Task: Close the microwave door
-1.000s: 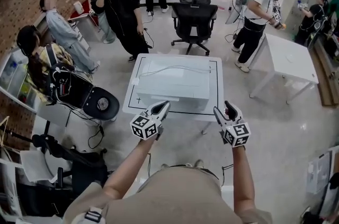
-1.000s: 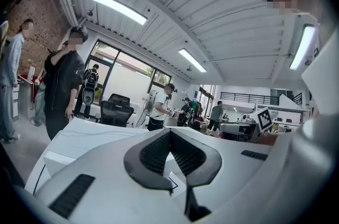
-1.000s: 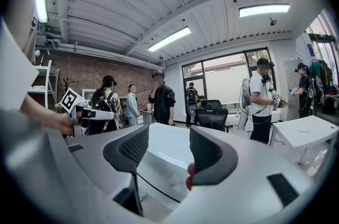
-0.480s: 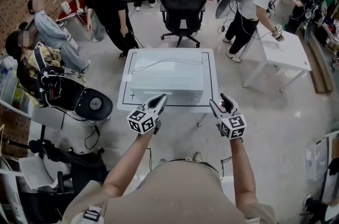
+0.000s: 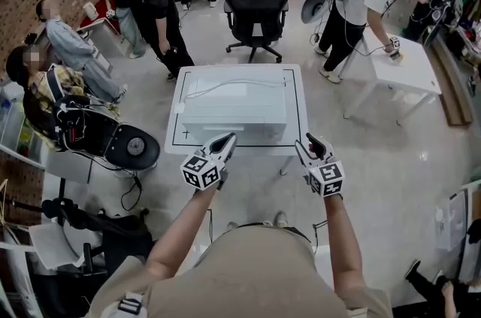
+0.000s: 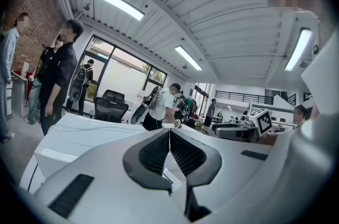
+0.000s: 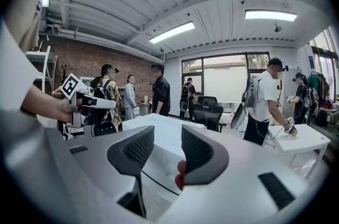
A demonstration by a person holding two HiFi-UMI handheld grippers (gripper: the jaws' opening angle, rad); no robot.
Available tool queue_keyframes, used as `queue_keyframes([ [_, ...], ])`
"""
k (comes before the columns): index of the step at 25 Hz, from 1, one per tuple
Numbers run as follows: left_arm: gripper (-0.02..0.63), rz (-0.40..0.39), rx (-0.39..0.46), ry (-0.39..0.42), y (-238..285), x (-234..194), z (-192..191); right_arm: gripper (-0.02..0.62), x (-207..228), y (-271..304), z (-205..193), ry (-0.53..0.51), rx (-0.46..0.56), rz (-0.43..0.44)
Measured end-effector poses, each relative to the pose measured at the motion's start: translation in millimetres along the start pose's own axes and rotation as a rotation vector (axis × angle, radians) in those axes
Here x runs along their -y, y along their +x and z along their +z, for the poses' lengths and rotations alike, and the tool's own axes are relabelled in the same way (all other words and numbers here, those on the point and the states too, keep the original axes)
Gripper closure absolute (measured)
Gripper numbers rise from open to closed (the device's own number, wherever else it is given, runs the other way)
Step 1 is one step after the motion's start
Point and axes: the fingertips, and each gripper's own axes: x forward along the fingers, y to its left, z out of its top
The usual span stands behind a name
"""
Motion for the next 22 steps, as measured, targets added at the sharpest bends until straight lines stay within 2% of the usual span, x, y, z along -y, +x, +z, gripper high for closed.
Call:
queue_keyframes([
  [9, 0.603, 0.007, -0.036, 0.011, 4.9, 3.9, -15.9, 0.436, -7.0, 0.5, -6.7, 0.014, 0.007, 0.027],
  [22, 0.603, 0.0, -0.062, 0.013, 9.2, 14.0, -24.1, 0.445, -1.9, -12.2, -10.0, 0.017, 0.011, 0.023],
])
